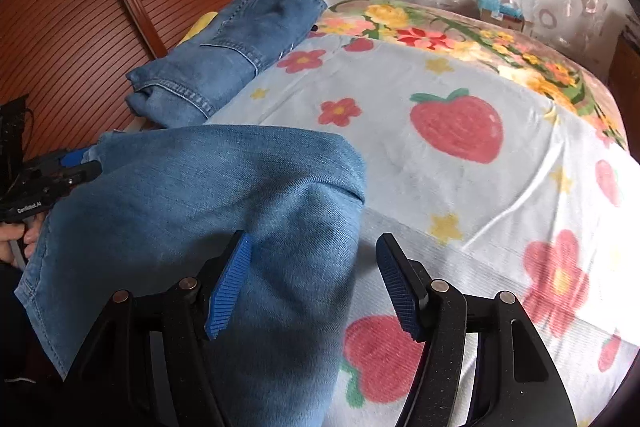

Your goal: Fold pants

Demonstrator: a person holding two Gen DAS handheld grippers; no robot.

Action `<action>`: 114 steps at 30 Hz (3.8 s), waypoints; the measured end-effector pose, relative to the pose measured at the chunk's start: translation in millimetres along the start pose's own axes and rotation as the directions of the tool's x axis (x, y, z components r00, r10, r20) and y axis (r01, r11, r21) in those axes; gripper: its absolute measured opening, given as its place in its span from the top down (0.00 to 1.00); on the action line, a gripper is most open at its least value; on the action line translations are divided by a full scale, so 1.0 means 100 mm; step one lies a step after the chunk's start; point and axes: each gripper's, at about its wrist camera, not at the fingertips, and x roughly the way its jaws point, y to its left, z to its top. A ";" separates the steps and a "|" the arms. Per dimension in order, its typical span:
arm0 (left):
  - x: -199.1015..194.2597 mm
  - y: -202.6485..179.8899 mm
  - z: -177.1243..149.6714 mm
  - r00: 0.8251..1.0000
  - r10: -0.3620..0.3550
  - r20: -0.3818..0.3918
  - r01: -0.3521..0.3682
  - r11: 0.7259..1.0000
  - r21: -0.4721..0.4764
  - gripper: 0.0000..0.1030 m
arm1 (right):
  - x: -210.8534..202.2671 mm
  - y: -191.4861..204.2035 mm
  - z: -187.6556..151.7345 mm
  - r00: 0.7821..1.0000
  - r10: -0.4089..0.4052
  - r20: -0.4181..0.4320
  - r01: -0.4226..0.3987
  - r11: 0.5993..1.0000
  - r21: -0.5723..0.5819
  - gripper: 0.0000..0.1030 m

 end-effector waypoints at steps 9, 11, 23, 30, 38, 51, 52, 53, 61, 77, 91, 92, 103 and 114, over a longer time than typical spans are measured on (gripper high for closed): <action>0.02 0.07 0.00 1.000 -0.019 -0.005 0.019 0.999 -0.028 0.46 | 0.02 0.11 -0.04 0.999 0.036 0.011 -0.035 0.999 -0.040 0.42; 0.04 0.09 0.00 1.000 -0.023 -0.011 0.023 0.999 -0.040 0.43 | 0.03 0.14 -0.03 0.999 0.036 0.009 -0.035 0.998 -0.048 0.47; 0.05 -0.01 0.00 0.996 -0.084 -0.009 0.084 0.996 -0.041 0.71 | -0.12 0.28 -0.08 0.994 0.089 0.062 -0.084 0.993 -0.078 0.93; -0.26 -0.29 0.04 0.998 -0.055 0.043 0.052 0.997 0.064 0.88 | -0.57 0.46 -0.07 0.975 0.121 0.189 -0.100 0.988 -0.115 0.95; -0.85 -0.57 0.33 0.979 -0.092 0.183 0.071 0.990 0.120 0.88 | -1.32 0.66 -0.05 0.941 0.131 0.311 -0.078 0.981 -0.176 0.95; -0.89 -1.35 0.94 0.944 -0.217 0.250 0.158 0.959 0.237 0.88 | -2.31 0.28 -0.19 0.905 -0.050 0.422 0.097 0.991 -0.090 0.95; -0.82 -1.41 0.99 0.945 -0.221 0.241 0.161 0.956 0.245 0.88 | -2.32 0.21 -0.20 0.906 -0.066 0.418 0.106 0.992 -0.073 0.95; -0.69 -1.50 1.05 0.948 -0.227 0.224 0.168 0.952 0.257 0.88 | -2.29 0.09 -0.20 0.909 -0.101 0.405 0.130 0.991 -0.043 0.95; 0.14 -1.97 1.24 0.985 -0.156 0.072 0.130 0.951 0.282 0.79 | -1.64 -0.69 -0.30 0.925 -0.330 0.191 0.317 0.944 0.096 0.77; -0.10 -1.86 0.67 0.985 -0.157 0.067 0.135 0.957 0.257 0.53 | -1.67 -0.52 -0.99 0.943 -0.274 0.191 0.244 0.955 0.166 0.51; -0.25 -1.82 -0.06 0.987 -0.156 0.050 0.141 0.963 0.228 0.54 | -1.69 -0.32 -1.63 0.936 -0.294 0.193 0.238 0.934 0.268 0.41; -0.24 -1.82 -0.08 0.987 -0.154 0.050 0.139 0.964 0.227 0.54 | -1.68 -0.32 -1.69 0.940 -0.286 0.188 0.228 0.933 0.279 0.41; -0.10 -1.77 -0.24 0.989 -0.142 0.046 0.128 0.966 0.223 0.63 | -1.44 -0.37 -1.82 0.957 -0.249 0.147 0.189 0.924 0.332 0.36; -0.22 -1.86 -0.24 0.984 -0.153 0.092 0.128 0.963 0.239 0.96 | -1.57 -0.36 -1.77 0.952 -0.175 0.252 0.087 0.941 0.327 0.82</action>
